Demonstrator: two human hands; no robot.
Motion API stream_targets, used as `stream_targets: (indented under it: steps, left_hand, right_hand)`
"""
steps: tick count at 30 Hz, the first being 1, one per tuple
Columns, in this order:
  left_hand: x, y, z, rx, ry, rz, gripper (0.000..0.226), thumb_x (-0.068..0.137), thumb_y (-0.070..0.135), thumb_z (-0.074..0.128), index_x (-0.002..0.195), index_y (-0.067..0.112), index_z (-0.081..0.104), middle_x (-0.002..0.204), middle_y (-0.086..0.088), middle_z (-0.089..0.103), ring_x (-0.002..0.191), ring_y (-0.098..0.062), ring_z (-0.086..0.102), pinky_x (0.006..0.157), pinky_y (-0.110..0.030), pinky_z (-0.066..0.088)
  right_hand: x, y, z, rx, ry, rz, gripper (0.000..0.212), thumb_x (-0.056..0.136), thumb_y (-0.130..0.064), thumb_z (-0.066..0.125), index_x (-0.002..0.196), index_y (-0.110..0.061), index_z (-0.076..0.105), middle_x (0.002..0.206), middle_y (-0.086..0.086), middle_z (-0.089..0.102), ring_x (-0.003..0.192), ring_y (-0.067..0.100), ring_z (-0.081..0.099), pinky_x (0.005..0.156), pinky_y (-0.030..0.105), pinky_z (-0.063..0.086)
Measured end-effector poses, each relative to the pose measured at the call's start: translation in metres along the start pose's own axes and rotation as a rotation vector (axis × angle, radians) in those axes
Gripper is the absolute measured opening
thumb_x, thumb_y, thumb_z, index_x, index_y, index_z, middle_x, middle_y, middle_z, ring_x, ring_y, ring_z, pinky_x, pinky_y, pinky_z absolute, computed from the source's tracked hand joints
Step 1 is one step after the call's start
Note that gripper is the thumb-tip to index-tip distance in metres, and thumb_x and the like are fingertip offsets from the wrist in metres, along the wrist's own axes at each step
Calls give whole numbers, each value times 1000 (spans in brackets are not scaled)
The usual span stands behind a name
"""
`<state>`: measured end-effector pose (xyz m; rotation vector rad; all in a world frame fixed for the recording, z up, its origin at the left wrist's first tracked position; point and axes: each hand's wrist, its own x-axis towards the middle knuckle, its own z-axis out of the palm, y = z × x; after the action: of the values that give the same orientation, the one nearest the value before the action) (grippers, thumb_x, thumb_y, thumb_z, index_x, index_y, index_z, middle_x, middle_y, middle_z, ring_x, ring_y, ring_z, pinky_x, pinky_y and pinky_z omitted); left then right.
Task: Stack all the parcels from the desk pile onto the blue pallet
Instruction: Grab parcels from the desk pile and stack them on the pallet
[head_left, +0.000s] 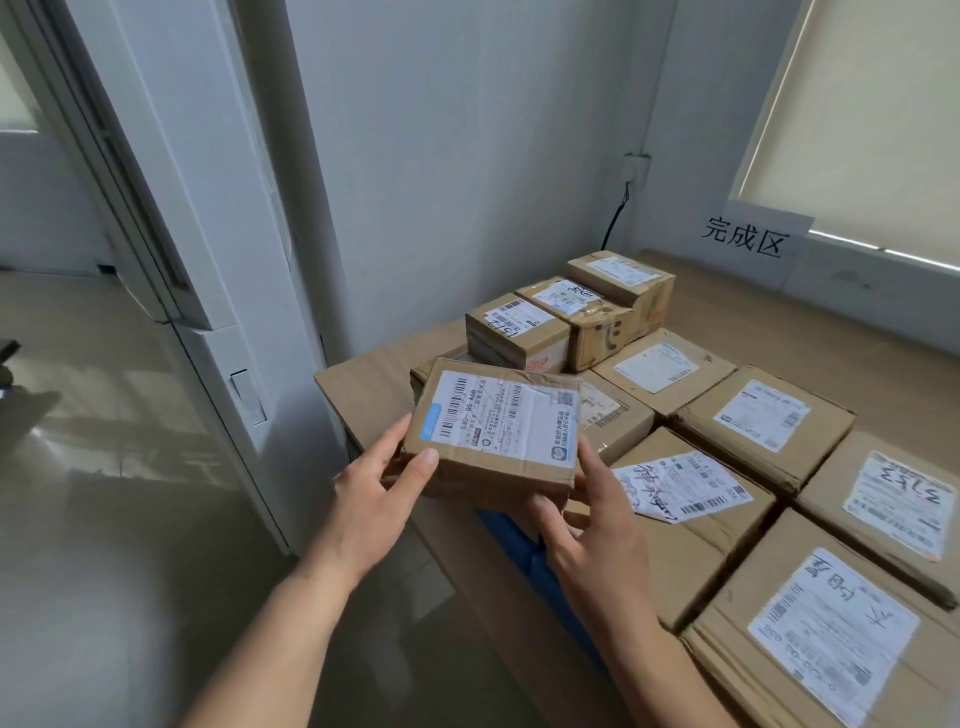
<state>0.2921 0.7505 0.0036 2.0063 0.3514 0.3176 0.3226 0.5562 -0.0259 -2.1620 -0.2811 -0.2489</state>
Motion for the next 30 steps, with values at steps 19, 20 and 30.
stream_targets:
  steps: [19, 20, 30]
  left_hand:
    - [215, -56, -58, 37, -497, 206, 62, 89, 28, 62, 143, 36, 33, 120, 20, 48, 109, -3, 46, 84, -11, 35]
    - [223, -58, -57, 45, -512, 217, 63, 89, 25, 62, 143, 36, 33, 119, 20, 49, 109, -4, 48, 88, -14, 35]
    - [263, -70, -39, 39, -631, 264, 64, 90, 13, 54, 143, 40, 31, 120, 15, 52, 109, -10, 51, 91, -19, 40]
  right_hand:
    - [83, -55, 134, -177, 298, 275, 69, 89, -17, 60, 146, -35, 27, 132, -10, 52, 116, 5, 50, 96, 41, 49]
    - [86, -56, 138, -182, 312, 288, 68, 89, -18, 60, 146, -34, 27, 131, -9, 52, 116, 6, 50, 97, 41, 48]
    - [104, -58, 159, -309, 406, 352, 65, 90, -22, 60, 146, -27, 28, 130, -5, 53, 115, 11, 52, 97, 35, 47]
